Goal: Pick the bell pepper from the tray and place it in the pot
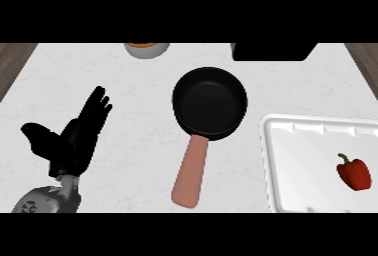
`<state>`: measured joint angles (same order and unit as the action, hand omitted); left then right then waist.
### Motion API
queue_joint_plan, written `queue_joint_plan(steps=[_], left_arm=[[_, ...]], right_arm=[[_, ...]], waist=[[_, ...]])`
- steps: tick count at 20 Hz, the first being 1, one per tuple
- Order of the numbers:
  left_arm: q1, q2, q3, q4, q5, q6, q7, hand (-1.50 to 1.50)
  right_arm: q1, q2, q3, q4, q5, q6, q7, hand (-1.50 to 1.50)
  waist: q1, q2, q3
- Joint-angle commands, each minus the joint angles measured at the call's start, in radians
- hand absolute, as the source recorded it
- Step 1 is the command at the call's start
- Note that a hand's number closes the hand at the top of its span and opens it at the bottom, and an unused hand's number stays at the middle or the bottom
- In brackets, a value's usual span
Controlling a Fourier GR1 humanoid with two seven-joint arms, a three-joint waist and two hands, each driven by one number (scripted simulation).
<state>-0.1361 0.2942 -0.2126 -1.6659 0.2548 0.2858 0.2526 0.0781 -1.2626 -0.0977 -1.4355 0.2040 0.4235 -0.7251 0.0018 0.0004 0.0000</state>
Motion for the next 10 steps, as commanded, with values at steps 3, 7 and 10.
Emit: queue_joint_plan(steps=[3, 7, 10], left_arm=[[-0.022, -0.016, 0.027, 0.062, -0.010, -0.038, -0.014, 0.00], [0.000, -0.010, 0.030, -0.041, -0.022, -0.029, 0.059, 0.00], [0.025, -0.036, 0.023, -0.053, -0.042, -0.022, 0.041, 0.00]], right_arm=[[-0.075, 0.059, 0.094, 0.004, 0.098, 0.069, 0.075, -1.50], [-0.064, 0.098, 0.118, 0.017, 0.205, 0.040, 0.082, -1.50], [-0.013, 0.136, 0.126, -0.012, 0.287, -0.024, 0.097, -1.50]], waist=[[0.008, 0.003, 0.000], [0.004, 0.000, 0.000], [-0.003, -0.001, 0.000]])
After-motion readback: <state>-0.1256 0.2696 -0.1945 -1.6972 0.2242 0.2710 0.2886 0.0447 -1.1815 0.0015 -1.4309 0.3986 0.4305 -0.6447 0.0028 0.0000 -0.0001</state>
